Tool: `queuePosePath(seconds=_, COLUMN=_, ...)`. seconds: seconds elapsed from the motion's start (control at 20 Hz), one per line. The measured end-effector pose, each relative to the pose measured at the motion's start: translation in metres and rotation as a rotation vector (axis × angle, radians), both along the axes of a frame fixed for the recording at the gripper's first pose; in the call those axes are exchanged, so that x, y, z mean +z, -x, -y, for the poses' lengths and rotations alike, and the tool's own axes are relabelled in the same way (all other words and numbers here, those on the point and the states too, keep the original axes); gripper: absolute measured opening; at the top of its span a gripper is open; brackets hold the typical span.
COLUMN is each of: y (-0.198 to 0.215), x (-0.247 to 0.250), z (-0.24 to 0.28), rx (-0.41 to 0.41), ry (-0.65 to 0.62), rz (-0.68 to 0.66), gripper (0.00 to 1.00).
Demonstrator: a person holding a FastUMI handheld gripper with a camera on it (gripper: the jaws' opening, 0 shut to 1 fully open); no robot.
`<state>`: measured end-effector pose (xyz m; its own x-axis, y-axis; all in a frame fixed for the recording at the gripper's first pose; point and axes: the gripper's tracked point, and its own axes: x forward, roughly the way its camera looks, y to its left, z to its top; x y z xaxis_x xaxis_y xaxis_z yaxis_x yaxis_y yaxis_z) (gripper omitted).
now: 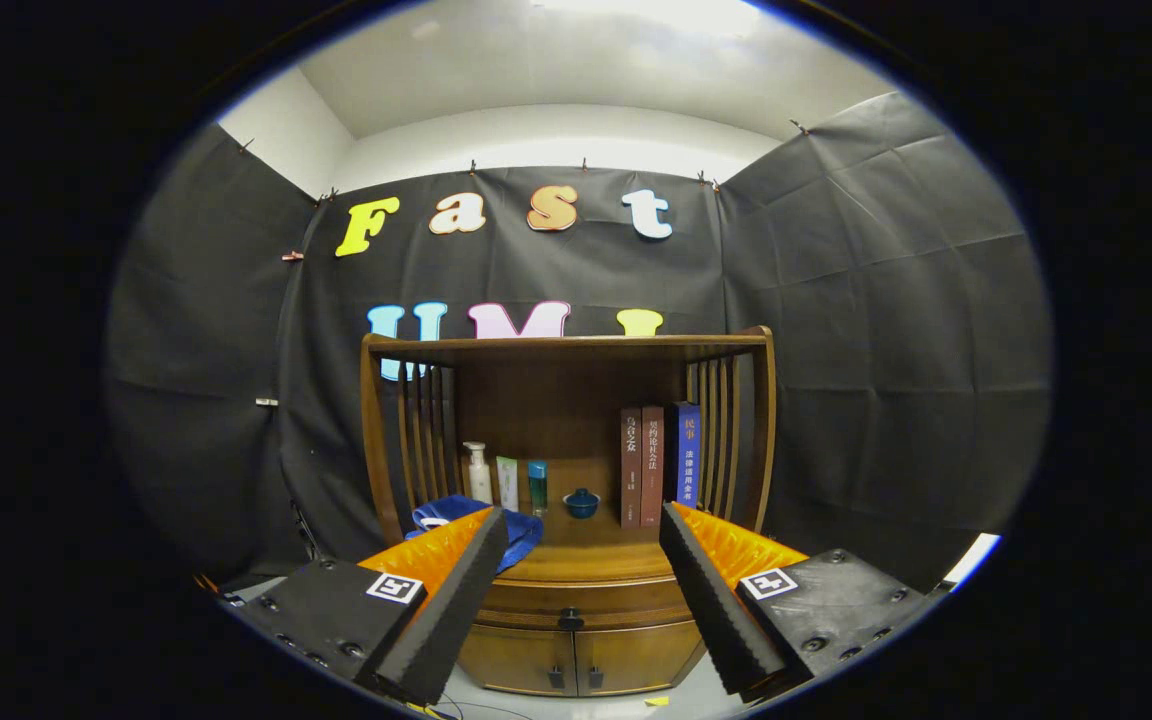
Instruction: Pull open the drawer, take out the items inside it, and place them on the countertop above the cabinet.
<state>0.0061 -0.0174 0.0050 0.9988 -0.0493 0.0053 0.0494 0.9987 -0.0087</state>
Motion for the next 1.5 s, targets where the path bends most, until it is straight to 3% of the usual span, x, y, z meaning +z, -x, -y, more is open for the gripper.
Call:
queuePosePath(seconds=0.75, y=-0.016, x=-0.021, z=0.013, rx=0.010, ry=0.013, rz=-0.020, gripper=0.99)
queuePosePath(seconds=1.5, y=-0.103, x=-0.171, z=0.011, rx=0.035, ry=-0.064, rz=-0.161, gripper=0.98)
